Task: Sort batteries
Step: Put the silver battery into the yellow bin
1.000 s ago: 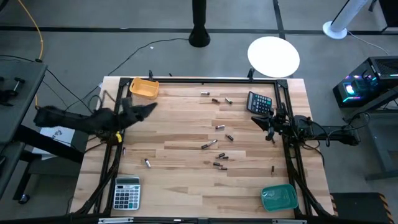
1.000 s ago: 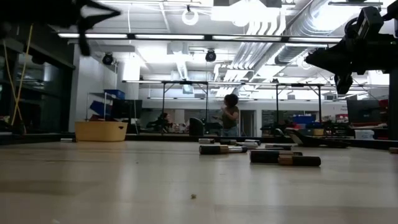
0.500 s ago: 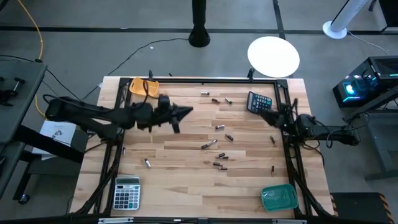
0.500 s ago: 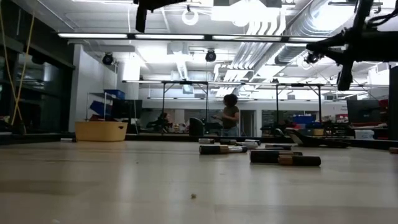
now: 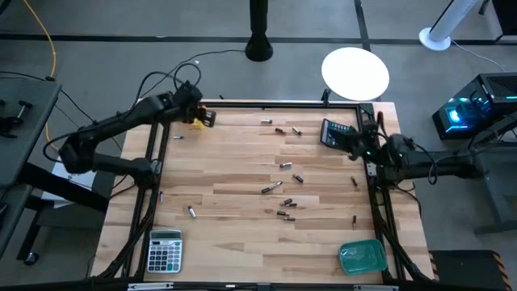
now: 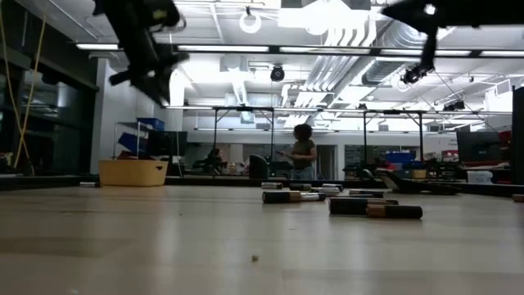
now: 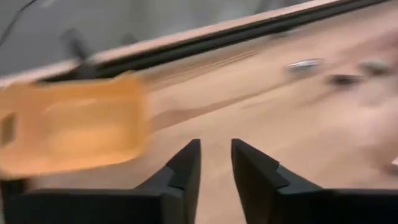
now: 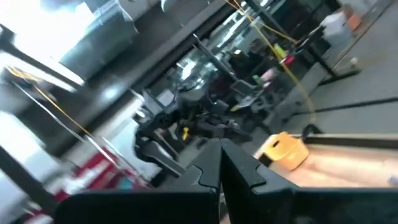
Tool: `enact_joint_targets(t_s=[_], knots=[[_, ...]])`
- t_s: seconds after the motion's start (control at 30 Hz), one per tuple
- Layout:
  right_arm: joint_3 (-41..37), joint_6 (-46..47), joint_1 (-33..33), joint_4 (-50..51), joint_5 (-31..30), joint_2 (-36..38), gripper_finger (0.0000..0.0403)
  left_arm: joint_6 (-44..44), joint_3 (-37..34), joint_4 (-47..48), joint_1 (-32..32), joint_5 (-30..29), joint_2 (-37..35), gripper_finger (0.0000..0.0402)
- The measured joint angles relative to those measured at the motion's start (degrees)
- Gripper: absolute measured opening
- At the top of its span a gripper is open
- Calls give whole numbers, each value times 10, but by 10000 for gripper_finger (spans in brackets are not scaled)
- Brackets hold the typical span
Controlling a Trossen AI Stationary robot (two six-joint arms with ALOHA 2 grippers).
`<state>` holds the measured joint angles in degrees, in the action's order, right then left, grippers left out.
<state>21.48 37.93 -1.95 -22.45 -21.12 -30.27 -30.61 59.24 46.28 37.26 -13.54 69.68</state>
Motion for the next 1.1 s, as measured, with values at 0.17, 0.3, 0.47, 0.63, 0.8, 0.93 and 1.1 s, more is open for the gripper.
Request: enact_joint_targets(t_s=[0.17,0.3,0.47,0.63,0.8,0.93,1.1], knots=[[109,-67,-22,89,-1,-126,0,48,0,25,60,-3,59,126],[177,-66,-49,120,-1,-190,0,98,0,1,82,-46,109,128],[232,-84,-67,136,1,-229,0,132,0,-14,103,-58,175,109],[258,-89,-75,177,23,-232,0,128,-13,-25,109,-50,217,37],[261,-96,-75,192,28,-224,0,99,-24,-37,109,-36,237,9],[261,-98,-75,199,41,-223,0,79,-24,-62,103,-3,246,2],[261,-109,-75,198,49,-221,0,28,-24,-103,59,52,247,1]])
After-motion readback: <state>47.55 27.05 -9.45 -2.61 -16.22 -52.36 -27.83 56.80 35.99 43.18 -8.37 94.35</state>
